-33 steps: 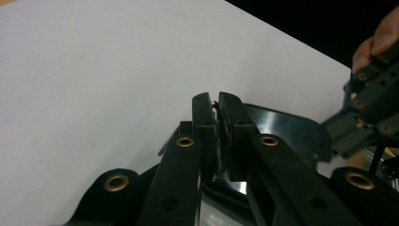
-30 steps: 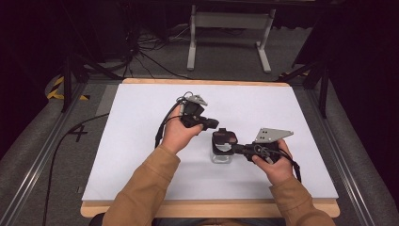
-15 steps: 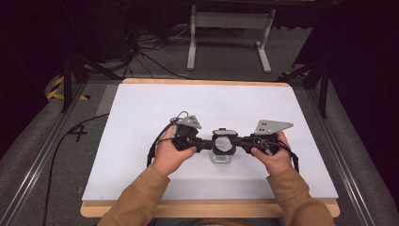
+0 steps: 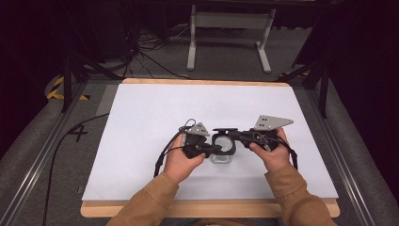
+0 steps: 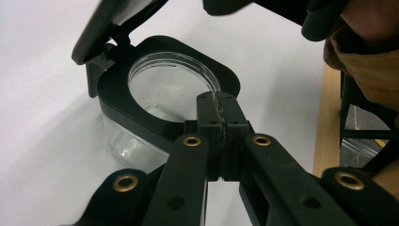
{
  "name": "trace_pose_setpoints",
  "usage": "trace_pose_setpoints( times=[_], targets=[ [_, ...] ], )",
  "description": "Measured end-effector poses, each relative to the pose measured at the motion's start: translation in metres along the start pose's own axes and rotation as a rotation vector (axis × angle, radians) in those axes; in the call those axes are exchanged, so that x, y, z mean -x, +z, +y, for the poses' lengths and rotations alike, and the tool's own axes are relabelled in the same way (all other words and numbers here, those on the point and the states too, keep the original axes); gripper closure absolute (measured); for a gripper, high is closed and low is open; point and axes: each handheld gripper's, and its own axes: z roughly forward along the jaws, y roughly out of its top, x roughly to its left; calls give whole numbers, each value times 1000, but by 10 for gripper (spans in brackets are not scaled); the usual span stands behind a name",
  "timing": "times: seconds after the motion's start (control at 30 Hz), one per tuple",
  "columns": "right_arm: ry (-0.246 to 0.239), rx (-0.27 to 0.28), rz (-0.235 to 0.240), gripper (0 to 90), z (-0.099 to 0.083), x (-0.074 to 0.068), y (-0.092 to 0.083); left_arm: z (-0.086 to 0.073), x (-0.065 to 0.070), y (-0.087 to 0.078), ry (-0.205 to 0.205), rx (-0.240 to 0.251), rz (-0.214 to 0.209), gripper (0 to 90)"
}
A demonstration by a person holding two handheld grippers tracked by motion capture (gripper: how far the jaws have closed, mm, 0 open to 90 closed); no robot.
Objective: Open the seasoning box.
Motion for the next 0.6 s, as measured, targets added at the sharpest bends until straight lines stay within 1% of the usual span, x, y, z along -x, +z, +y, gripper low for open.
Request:
trace_pose_setpoints(
  times=[0.17,0.23,0.37,0.4,0.43,0.5,0.6],
  targets=[
    [4,33,-30,893,2,7,3,-2,0,-1,-5,6,1,900],
    [14,50,-39,892,3,10,4,-2,0,-1,5,11,7,900],
    [24,78,-60,893,5,16,6,-3,1,-2,-11,17,9,900],
    [28,82,-68,893,5,17,7,-4,0,-2,-8,17,11,900],
    [18,87,-85,893,5,19,7,-4,0,-2,-7,19,11,900],
    [24,99,-96,893,6,22,9,-5,1,-2,-10,27,18,900],
    [30,101,-103,893,7,24,12,-6,1,-4,-10,25,25,900]
  ],
)
